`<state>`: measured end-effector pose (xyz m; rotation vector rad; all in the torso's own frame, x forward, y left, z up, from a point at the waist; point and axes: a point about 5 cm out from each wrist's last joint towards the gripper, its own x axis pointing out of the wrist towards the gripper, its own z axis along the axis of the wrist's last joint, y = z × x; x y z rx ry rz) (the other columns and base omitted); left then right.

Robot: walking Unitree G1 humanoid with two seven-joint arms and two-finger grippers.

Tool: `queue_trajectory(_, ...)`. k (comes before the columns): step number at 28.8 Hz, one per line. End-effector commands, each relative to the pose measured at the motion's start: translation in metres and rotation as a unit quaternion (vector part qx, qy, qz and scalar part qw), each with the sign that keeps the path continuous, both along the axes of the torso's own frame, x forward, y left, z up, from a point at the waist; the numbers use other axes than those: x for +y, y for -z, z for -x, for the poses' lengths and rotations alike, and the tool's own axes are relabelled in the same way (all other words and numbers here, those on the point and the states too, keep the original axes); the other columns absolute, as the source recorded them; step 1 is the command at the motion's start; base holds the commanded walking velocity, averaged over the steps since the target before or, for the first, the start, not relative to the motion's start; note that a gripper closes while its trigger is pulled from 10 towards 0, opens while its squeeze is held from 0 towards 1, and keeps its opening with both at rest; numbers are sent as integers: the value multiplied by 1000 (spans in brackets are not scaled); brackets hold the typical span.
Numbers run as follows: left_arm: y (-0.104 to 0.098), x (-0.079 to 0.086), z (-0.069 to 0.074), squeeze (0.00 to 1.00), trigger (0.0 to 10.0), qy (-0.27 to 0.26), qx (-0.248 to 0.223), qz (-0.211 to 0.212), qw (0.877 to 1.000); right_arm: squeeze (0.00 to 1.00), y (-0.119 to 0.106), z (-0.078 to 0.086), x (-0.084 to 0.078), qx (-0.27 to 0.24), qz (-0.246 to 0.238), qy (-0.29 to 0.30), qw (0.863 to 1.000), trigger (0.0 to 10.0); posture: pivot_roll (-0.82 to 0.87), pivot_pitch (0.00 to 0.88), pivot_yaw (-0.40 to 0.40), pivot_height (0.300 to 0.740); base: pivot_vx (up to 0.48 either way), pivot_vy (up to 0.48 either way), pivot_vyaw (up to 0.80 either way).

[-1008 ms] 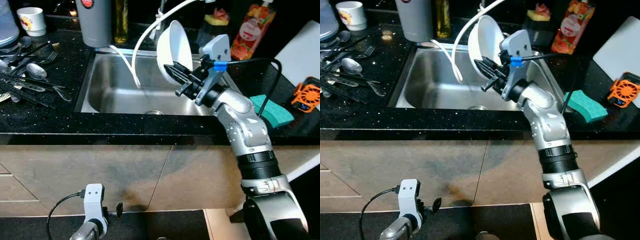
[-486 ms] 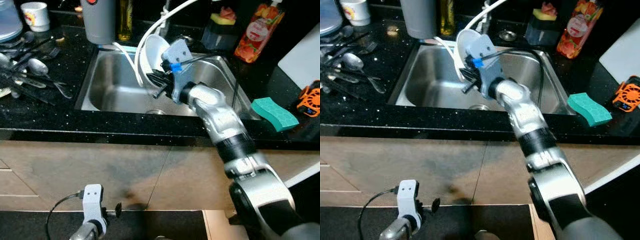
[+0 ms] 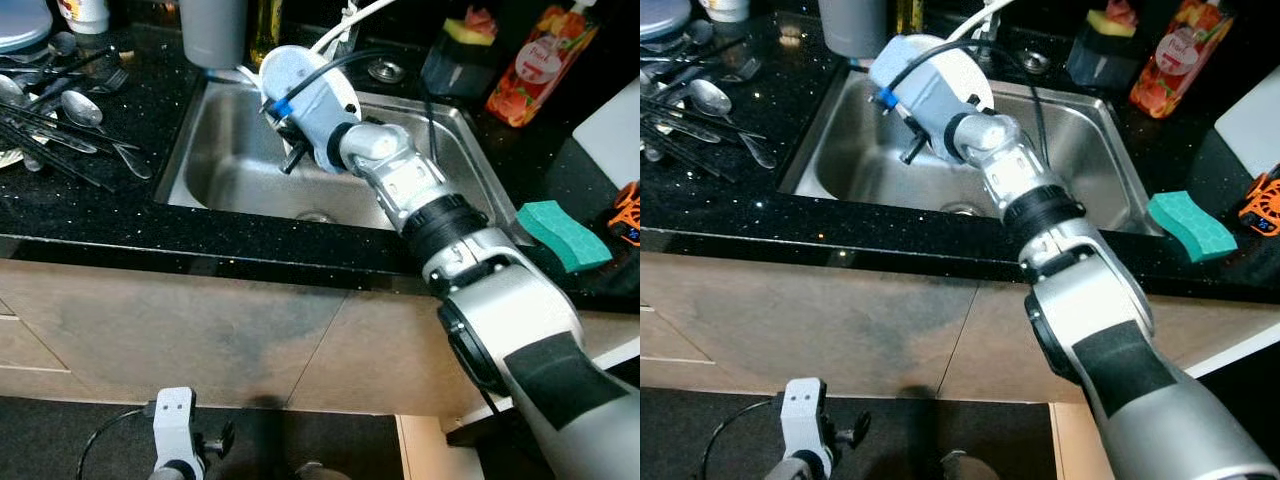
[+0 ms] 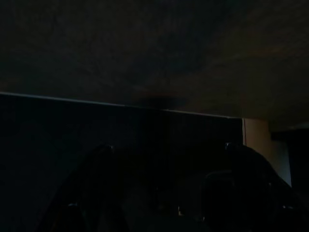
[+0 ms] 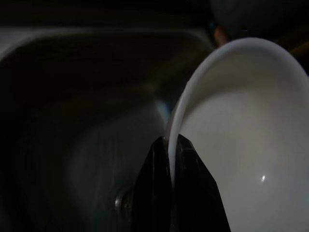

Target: Kitchen organization

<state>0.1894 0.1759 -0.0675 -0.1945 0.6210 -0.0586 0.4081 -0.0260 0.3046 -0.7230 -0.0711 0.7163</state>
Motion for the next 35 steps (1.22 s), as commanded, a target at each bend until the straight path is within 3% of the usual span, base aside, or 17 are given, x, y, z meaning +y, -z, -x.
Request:
queue_trajectory(1, 3, -7, 8, 0, 10000, 3, -4, 11, 1000, 0, -5, 0, 5, 13, 7, 4, 1000, 10000, 104, 215, -195, 740, 0, 0, 0)
queue_trajectory(4, 2, -8, 11, 0, 10000, 3, -10, 11, 1000, 0, -6, 1, 8, 27, 5, 0, 1000, 10000, 104, 228, -202, 740, 0, 0, 0)
queue_trajectory(7, 0, -5, 14, 0, 10000, -4, -28, 11, 1000, 0, -1, -1, 6, 36, 37, 8, 999, 10000, 104, 249, -210, 740, 0, 0, 0)
queue_trajectory(15, -4, 2, 25, 0, 10000, -11, -52, 5, 999, 0, 14, -3, -2, 60, 69, 35, 995, 10000, 105, 301, -221, 740, 0, 0, 0)
queue_trajectory(20, -8, 4, 31, 0, 10000, -7, -65, -1, 998, 0, 29, -5, -8, 88, 58, 68, 992, 10000, 106, 328, -220, 740, 0, 0, 0)
queue_trajectory(22, -13, 4, 31, 0, 10000, -4, -74, -3, 997, 0, 40, -7, -14, 105, 31, 98, 989, 10000, 117, 341, -219, 740, 0, 0, 0)
queue_trajectory(23, -14, 4, 30, 0, 10000, -3, -77, -4, 997, 86, 44, -7, -16, 110, 27, 106, 988, 10000, 119, 343, -217, 740, 0, 0, 0)
queue_trajectory(24, -15, 4, 30, 0, 10000, -2, -79, -4, 997, 86, 46, -7, -17, 113, 26, 110, 987, 10000, 119, 343, -217, 740, 0, 0, 0)
queue_trajectory(25, -16, 4, 29, 0, 10000, -1, -80, -5, 997, 682, 51, -7, -19, 121, 30, 113, 986, 10000, 123, 345, -216, 740, 0, 0, 0)
queue_trajectory(26, -17, 5, 29, 0, 10000, -1, -82, -6, 997, 804, 55, -6, -20, 127, 35, 114, 985, 10000, 125, 344, -216, 740, 0, 0, 0)
queue_trajectory(28, -19, 6, 28, 0, 10000, 1, -84, -7, 996, 843, 59, -6, -22, 130, 41, 120, 983, 10000, 125, 344, -216, 740, 0, 0, 0)
queue_trajectory(29, -20, 6, 28, 0, 10000, 1, -85, -8, 996, 1000, 61, -6, -23, 128, 45, 124, 983, 10000, 127, 343, -213, 740, 0, 0, 0)
queue_trajectory(35, -23, 7, 26, 0, 10000, 1, -84, -9, 996, 1000, 62, -7, -24, 128, 34, 134, 982, 10000, 127, 334, -210, 740, 0, 0, 0)
